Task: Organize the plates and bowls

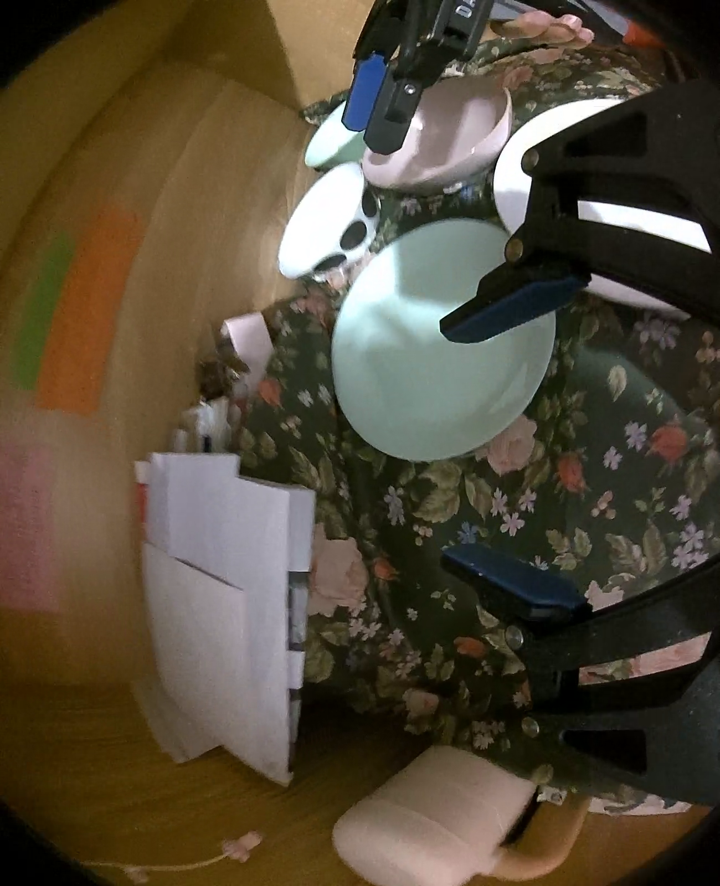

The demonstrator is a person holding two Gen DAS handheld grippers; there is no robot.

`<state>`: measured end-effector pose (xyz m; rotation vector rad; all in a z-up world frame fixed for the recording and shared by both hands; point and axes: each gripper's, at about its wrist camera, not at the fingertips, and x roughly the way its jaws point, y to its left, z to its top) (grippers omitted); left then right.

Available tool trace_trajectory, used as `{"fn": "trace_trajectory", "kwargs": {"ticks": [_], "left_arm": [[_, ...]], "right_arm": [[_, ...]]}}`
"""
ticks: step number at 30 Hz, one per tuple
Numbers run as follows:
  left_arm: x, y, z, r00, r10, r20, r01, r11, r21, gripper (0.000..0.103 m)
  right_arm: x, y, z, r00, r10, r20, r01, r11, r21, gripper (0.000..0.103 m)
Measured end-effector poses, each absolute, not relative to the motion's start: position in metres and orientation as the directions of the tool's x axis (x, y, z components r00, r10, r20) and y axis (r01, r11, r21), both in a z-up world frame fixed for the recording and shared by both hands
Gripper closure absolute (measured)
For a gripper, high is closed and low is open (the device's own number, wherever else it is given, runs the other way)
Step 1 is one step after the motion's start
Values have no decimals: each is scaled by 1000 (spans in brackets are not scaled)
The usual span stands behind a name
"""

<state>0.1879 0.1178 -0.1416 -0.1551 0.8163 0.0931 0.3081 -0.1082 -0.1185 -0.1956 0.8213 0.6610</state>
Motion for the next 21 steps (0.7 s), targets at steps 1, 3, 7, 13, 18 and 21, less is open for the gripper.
{"fn": "trace_trajectory", "kwargs": {"ticks": [1, 3, 7, 13, 18, 21], "left_arm": [[191, 119, -145, 674, 20, -739, -145, 984, -106, 28], [199, 125, -153, 653, 11, -758, -152, 982, -116, 28], [212, 132, -167, 616, -14, -788, -154, 978, -137, 28], [226, 136, -183, 575, -37, -817, -147, 978, -148, 28], [232, 137, -194, 555, -61, -829, -140, 976, -165, 28], [233, 137, -197, 550, -73, -832, -134, 975, -175, 28]], "right_arm": [[315, -105, -123, 483, 458, -747, -613, 785, 85, 42], [329, -98, -134, 448, 438, -780, -617, 782, 86, 42], [349, -87, -148, 394, 399, -828, -625, 777, 77, 42], [376, -72, -166, 310, 349, -884, -631, 771, 83, 44], [393, -63, -179, 246, 309, -918, -629, 772, 91, 55], [398, -59, -186, 226, 288, -931, -630, 772, 86, 58]]}}
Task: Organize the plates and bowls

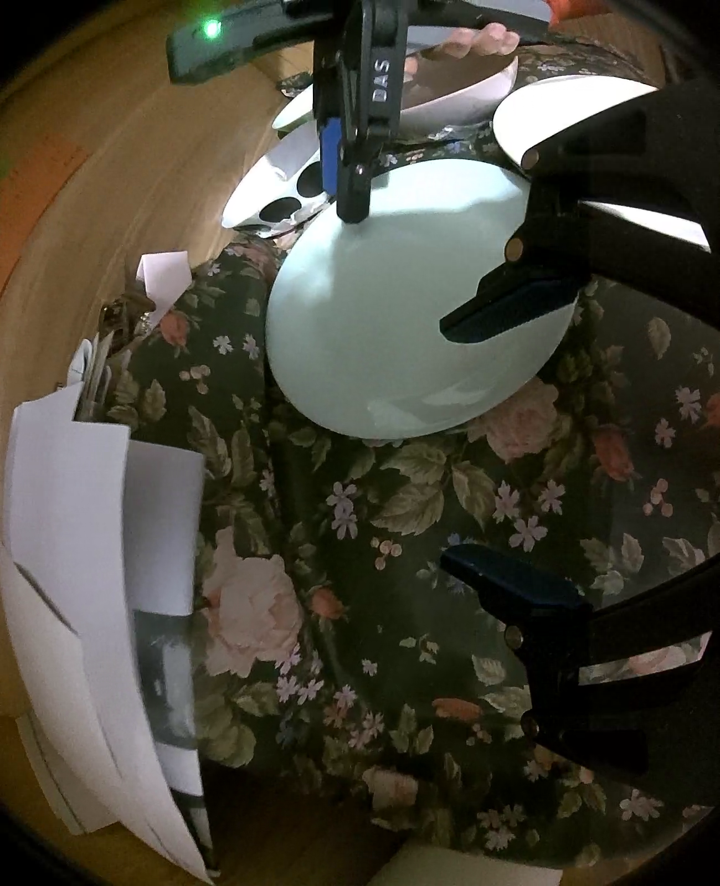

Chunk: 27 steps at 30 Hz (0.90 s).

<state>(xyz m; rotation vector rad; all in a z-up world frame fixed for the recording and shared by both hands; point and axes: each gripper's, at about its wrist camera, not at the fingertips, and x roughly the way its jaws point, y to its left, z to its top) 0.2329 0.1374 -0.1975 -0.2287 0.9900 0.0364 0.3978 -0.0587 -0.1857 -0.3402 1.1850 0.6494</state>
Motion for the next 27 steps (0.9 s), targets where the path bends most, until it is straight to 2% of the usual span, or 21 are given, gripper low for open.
{"fn": "trace_trajectory", "kwargs": {"ticks": [6, 19, 27], "left_arm": [[235, 139, -204, 539, -87, -838, -129, 974, -184, 28], [207, 164, -209, 528, -39, -848, -181, 971, -158, 28], [196, 178, -210, 533, -16, -846, -204, 968, -146, 44]], "right_arm": [[399, -52, -195, 200, 264, -944, -627, 774, 84, 61], [345, -4, -192, 112, 365, -924, -681, 705, 196, 62], [317, 14, -200, 114, 408, -906, -673, 702, 232, 62]]}}
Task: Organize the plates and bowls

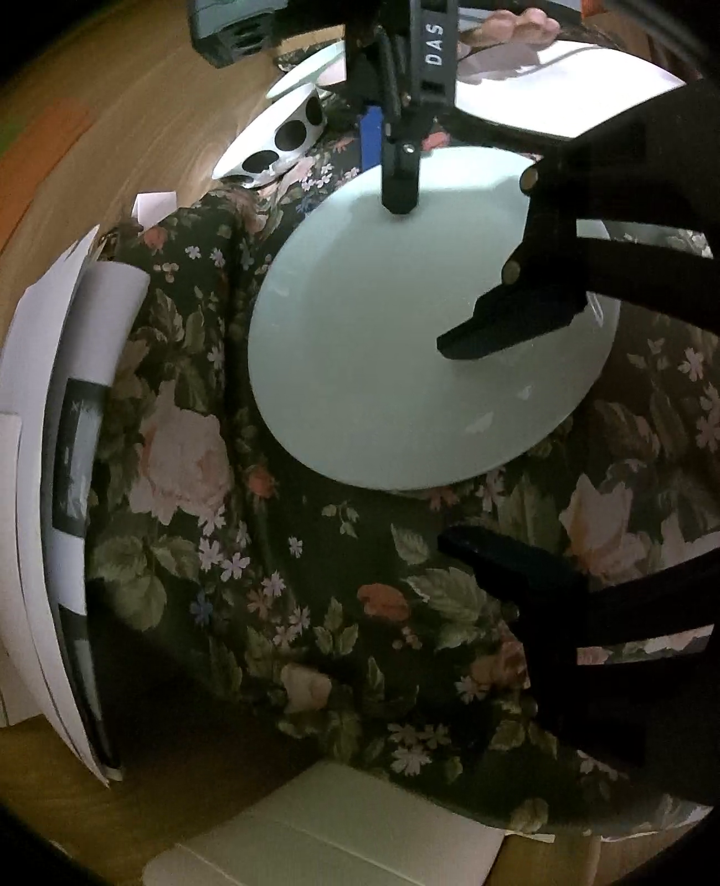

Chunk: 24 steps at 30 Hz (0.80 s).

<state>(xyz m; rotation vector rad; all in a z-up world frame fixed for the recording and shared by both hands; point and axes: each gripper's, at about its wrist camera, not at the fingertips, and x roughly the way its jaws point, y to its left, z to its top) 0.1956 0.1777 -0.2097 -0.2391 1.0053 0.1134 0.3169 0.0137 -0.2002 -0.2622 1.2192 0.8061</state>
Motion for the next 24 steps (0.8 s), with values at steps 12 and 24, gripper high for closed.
{"fn": "trace_trajectory", "kwargs": {"ticks": [12, 24], "left_arm": [[203, 166, -214, 542, -42, -839, -152, 977, -147, 47], [189, 165, -189, 598, -42, -801, -147, 976, -160, 51]], "right_arm": [[295, 5, -223, 190, 418, -888, -694, 697, 179, 62], [281, -17, -197, 234, 467, -853, -676, 709, 203, 67]]}}
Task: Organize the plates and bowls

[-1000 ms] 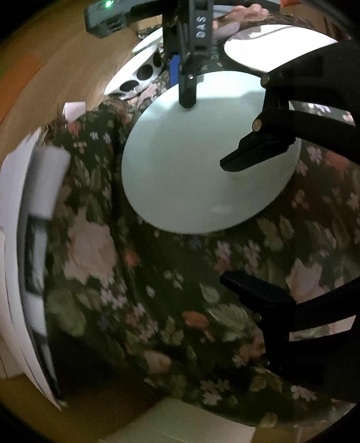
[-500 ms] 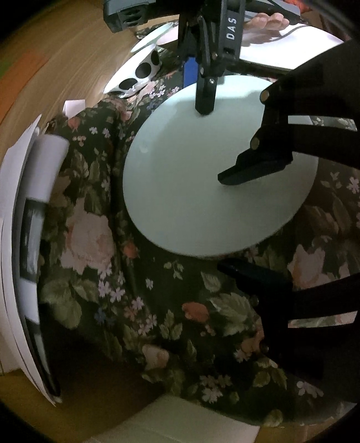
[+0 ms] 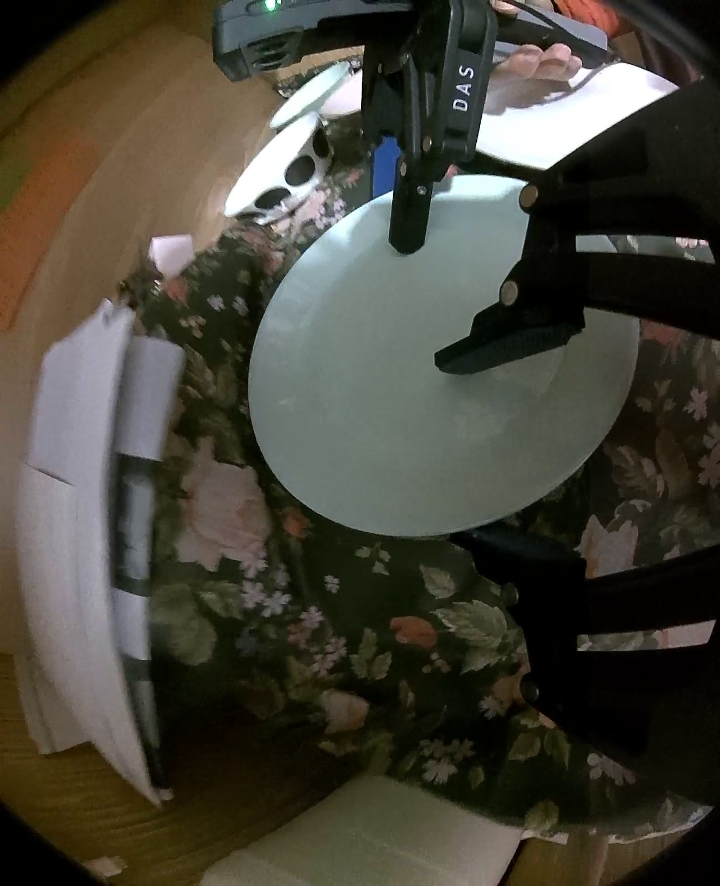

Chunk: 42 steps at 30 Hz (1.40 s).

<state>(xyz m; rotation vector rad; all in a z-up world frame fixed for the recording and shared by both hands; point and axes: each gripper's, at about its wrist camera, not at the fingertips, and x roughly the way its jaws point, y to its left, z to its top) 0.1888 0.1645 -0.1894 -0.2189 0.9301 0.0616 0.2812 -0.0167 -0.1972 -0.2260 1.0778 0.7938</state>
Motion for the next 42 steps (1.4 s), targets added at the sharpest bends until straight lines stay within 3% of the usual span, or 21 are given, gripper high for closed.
{"fn": "trace_trajectory", "kwargs": {"ticks": [17, 42], "left_arm": [[165, 150, -136, 695, -68, -716, -104, 976, -194, 52], [124, 88, -113, 727, -133, -674, 4, 982, -190, 52]], "right_arm": [[257, -68, -146, 309, 528, -791, -652, 723, 227, 67], [216, -139, -120, 419, 532, -735, -591, 775, 224, 67]]}}
